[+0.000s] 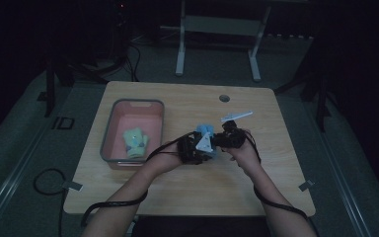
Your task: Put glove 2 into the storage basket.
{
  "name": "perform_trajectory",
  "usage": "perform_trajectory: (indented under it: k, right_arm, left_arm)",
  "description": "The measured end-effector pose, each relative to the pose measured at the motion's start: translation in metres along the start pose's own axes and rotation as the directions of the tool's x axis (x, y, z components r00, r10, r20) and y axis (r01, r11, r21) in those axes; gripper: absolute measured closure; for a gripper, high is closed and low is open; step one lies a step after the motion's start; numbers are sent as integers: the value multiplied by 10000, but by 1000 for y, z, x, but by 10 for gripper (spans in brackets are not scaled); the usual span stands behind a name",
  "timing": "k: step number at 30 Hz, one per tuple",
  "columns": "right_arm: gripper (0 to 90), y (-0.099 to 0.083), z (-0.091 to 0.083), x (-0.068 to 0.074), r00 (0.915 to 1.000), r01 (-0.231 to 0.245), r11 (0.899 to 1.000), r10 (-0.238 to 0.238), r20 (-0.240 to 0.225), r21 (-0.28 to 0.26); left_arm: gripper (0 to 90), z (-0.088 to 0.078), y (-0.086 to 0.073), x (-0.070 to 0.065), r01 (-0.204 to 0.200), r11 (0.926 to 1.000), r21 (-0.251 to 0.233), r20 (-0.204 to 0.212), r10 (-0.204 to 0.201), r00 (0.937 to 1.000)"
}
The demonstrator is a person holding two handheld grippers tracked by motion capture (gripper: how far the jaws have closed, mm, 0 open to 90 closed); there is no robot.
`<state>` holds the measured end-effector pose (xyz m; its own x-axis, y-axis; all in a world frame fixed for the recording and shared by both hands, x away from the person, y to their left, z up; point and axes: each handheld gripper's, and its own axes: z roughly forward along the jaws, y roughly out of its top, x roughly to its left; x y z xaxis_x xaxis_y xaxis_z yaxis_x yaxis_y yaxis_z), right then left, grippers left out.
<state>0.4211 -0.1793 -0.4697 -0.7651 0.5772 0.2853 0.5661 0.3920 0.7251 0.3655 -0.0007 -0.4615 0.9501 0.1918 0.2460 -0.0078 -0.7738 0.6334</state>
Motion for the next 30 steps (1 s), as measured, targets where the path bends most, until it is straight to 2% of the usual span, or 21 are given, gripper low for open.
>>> perform_trajectory:
  k: [14, 15, 18, 30]
  right_arm:
    - [760, 39, -1, 23, 9980, 591, 9978, -597, -197, -299]
    - [760, 42, 0, 24, 9975, 673, 9973, -679, -217, -304]
    - [760, 53, 5, 31, 9957, 831, 9958, -845, -371, -393]
    - [761, 79, 33, 53, 9895, 1232, 9922, -1244, -737, -204]
  left_arm:
    - [755, -43, 2, 11, -37, 9997, 251, -540, 51, 9985]
    - [755, -51, 0, 13, 7, 9997, 253, -640, 9, 9979]
    - [755, -59, -4, 15, 7, 9995, 325, -775, 18, 9970]
    - [755, -83, -31, 22, 603, 9973, 419, -1127, -553, 9921]
